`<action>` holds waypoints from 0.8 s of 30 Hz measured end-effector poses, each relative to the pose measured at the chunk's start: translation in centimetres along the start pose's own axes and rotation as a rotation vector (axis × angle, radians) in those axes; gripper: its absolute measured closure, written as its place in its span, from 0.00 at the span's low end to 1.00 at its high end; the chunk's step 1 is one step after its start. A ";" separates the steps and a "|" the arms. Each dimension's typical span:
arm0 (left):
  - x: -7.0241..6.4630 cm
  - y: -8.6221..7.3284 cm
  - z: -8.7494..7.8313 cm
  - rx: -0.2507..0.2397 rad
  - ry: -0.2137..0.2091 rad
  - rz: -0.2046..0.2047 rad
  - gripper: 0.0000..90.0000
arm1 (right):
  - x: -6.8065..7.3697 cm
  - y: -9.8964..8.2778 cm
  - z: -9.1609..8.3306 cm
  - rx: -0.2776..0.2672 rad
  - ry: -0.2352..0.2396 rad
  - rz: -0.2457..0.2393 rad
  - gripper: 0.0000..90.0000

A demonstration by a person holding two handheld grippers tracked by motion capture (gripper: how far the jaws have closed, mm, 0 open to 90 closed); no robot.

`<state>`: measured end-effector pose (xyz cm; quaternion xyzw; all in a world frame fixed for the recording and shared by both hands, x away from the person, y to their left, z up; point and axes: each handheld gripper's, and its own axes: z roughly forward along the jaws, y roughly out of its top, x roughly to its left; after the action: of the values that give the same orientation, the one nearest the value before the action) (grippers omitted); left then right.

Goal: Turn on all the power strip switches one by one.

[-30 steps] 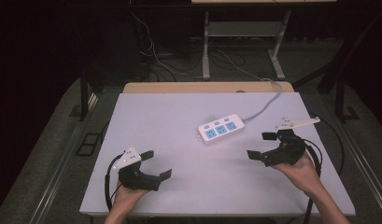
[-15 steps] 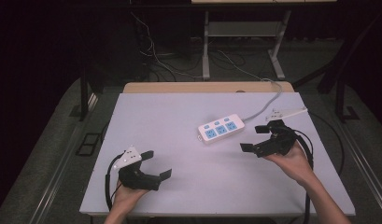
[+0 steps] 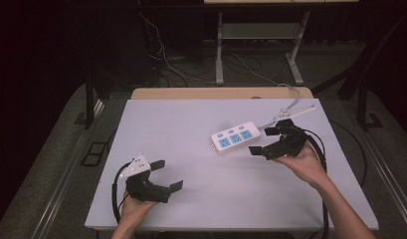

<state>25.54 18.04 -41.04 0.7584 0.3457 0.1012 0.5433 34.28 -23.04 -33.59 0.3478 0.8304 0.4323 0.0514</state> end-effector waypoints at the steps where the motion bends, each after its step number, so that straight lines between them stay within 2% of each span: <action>1: 0.1 0.0 0.0 0.001 0.002 -0.004 0.00 | -0.1 0.2 0.2 0.002 0.001 -0.003 0.00; 8: 0.4 0.0 -0.3 -0.017 0.007 -0.009 0.00 | -0.3 1.9 1.4 0.021 0.007 -0.021 0.00; 16: 0.4 0.0 -0.5 -0.024 0.001 -0.014 0.00 | -0.9 3.1 3.1 0.050 0.009 -0.017 0.00; 24: 0.6 0.0 -0.6 -0.024 -0.026 -0.021 0.00 | -1.2 4.2 4.4 0.063 0.024 -0.010 0.00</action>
<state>25.68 18.87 -40.94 0.7494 0.3452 0.0898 0.5579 39.11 -19.19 -33.37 0.3400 0.8458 0.4098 0.0326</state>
